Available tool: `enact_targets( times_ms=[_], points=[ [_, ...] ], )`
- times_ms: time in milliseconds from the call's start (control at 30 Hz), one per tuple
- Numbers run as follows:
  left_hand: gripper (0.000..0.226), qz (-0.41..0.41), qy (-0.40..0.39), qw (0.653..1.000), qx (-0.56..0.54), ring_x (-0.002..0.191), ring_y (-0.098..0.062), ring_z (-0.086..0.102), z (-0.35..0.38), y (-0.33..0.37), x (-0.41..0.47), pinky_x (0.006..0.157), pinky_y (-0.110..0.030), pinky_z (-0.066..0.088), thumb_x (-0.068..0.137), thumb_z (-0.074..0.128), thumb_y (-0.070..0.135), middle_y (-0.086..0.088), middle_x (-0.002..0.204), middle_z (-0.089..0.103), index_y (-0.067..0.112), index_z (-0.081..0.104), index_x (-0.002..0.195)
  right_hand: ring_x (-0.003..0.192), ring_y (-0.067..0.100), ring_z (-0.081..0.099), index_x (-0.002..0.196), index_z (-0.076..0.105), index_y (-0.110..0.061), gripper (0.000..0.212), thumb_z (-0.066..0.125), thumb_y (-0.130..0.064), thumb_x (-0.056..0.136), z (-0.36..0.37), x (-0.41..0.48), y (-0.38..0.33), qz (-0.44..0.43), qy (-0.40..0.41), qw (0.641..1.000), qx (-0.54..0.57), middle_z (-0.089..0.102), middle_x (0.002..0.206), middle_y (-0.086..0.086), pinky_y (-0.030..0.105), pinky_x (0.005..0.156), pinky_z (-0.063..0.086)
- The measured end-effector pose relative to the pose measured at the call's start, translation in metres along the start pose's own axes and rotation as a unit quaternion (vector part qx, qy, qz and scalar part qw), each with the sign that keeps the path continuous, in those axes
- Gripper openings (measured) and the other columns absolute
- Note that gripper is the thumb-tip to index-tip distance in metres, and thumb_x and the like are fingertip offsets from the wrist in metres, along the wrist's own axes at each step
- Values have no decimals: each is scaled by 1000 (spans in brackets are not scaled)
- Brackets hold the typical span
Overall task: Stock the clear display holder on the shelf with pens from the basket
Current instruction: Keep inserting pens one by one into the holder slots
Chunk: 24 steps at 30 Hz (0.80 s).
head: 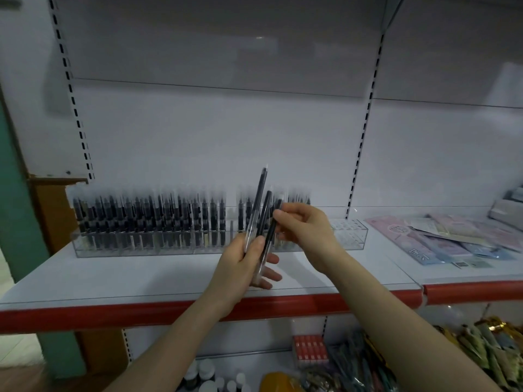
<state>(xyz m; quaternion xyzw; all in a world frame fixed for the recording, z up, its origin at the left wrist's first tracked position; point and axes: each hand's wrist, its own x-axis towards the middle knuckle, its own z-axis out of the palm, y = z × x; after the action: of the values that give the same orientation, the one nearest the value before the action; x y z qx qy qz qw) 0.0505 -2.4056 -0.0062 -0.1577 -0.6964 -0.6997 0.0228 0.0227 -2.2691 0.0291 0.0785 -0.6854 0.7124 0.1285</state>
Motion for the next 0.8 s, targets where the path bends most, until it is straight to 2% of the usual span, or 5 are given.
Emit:
enact_targets(
  times_ms=[200, 367, 467, 533, 800],
  points=[
    [17, -5, -9, 1000, -8, 50, -14, 56, -6, 2, -5, 45, -24, 45, 95, 47, 26, -2, 69, 63, 10, 52, 97, 53, 8, 59, 105, 58, 5, 22, 63, -5, 86, -7, 9, -1, -8, 58, 997, 41, 61, 66, 7, 18, 55, 53],
    [22, 15, -5, 1000, -13, 43, -8, 37, -7, 5, -1, 40, -20, 33, 98, 43, 22, 5, 61, 55, 7, 46, 82, 65, 7, 65, 122, 43, -19, 37, 59, -10, 90, -12, 4, 12, -98, 84, 990, -53, 65, 80, 5, 19, 64, 55],
    [25, 8, -13, 1000, -24, 39, -5, 33, -6, 6, 1, 38, -18, 30, 98, 41, 22, 7, 46, 49, 5, 43, 81, 78, 17, 59, 125, 53, -16, 38, 58, -7, 89, -20, 5, 28, -276, 78, 917, -277, 54, 92, -1, 15, 73, 48],
    [23, 5, -19, 999, -40, 39, -6, 32, -6, 5, 2, 38, -19, 28, 98, 42, 22, 7, 54, 51, 5, 43, 82, 80, 13, 52, 116, 62, -9, 32, 61, -18, 85, -23, 7, 36, -359, 64, 861, -356, 49, 99, 4, 11, 75, 44],
    [20, -5, 0, 998, -65, 40, -9, 34, -2, 3, 8, 38, -19, 25, 98, 41, 24, -2, 67, 59, 6, 50, 96, 75, 25, 61, 92, 71, -2, 30, 52, -25, 85, -43, 14, 34, -415, 55, 779, -466, 60, 93, 18, 28, 64, 53]
  ],
)
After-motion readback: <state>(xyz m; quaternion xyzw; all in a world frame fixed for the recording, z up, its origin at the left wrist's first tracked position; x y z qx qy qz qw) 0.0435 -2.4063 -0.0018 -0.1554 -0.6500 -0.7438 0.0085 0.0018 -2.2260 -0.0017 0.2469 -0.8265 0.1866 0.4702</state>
